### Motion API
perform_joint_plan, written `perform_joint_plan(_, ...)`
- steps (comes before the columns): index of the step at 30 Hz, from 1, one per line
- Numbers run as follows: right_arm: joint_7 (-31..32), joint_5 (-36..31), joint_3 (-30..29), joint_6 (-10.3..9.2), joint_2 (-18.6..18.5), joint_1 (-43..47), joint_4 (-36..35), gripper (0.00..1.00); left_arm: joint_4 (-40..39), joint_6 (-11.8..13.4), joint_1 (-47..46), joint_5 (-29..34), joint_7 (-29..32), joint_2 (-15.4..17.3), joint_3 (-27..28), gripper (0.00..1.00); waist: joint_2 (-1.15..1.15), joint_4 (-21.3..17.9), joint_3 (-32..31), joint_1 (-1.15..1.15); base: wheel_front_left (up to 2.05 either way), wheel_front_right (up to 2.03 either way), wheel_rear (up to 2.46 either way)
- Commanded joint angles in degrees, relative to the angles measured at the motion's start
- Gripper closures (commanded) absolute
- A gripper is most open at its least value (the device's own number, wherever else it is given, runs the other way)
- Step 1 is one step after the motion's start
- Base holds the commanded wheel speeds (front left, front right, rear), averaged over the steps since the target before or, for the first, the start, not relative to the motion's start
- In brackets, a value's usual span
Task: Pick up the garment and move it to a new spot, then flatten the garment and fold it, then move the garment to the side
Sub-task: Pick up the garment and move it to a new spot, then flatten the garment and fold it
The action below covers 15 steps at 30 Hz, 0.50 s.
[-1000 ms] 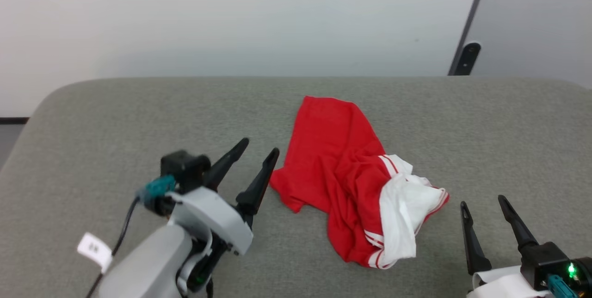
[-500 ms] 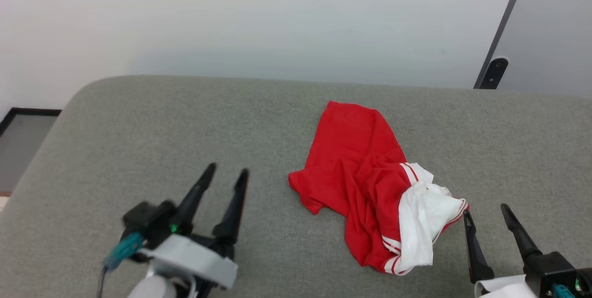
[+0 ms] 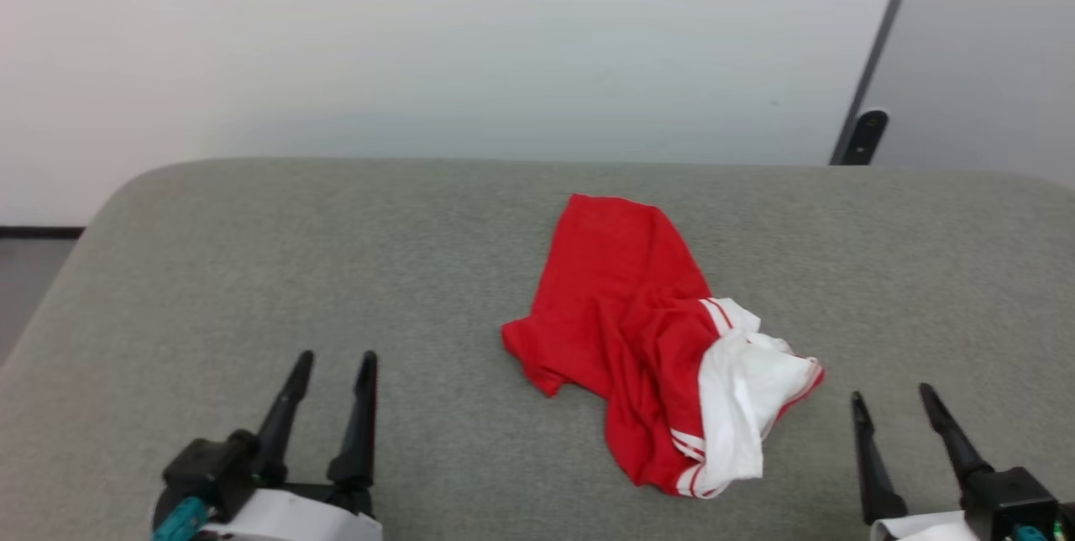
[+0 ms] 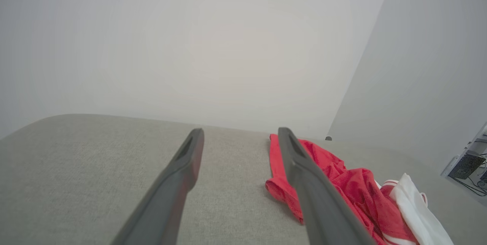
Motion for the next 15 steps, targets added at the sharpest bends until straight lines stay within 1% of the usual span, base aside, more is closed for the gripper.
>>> perform_joint_plan(1, -0.1, -0.5, -1.0, -0.08, 0.0, 0.5, -0.2, 0.0, -0.8, -0.4, 0.8, 1.1, 0.0, -0.3, 1.3, 0.0, 0.0, -1.8, 0.3, 0.0, 0.0, 0.0, 0.0)
perform_joint_plan(4, -0.1, -1.0, -2.3, -0.08, 0.1, 0.8, -0.4, 0.0, -1.2, -0.4, 1.7, 2.9, 0.0, 0.0, 2.4, 0.0, 0.0, -3.2, 0.5, 0.0, 0.0, 0.0, 0.0)
perform_joint_plan(7, -0.1, -1.1, -3.4, -0.08, 0.1, 1.0, -0.7, 0.0, -1.7, -0.4, 2.4, 3.2, 0.0, 0.6, 3.3, 0.0, 0.0, -4.1, 0.8, 0.0, 0.0, 0.0, 0.0)
perform_joint_plan(15, -0.1, -1.3, -3.7, -0.08, 0.1, 0.5, -0.9, 0.0, -2.1, -0.4, 2.7, 3.1, 0.0, 0.7, 3.7, 0.0, 0.0, -4.6, 1.4, 0.0, 0.0, 0.0, 0.0)
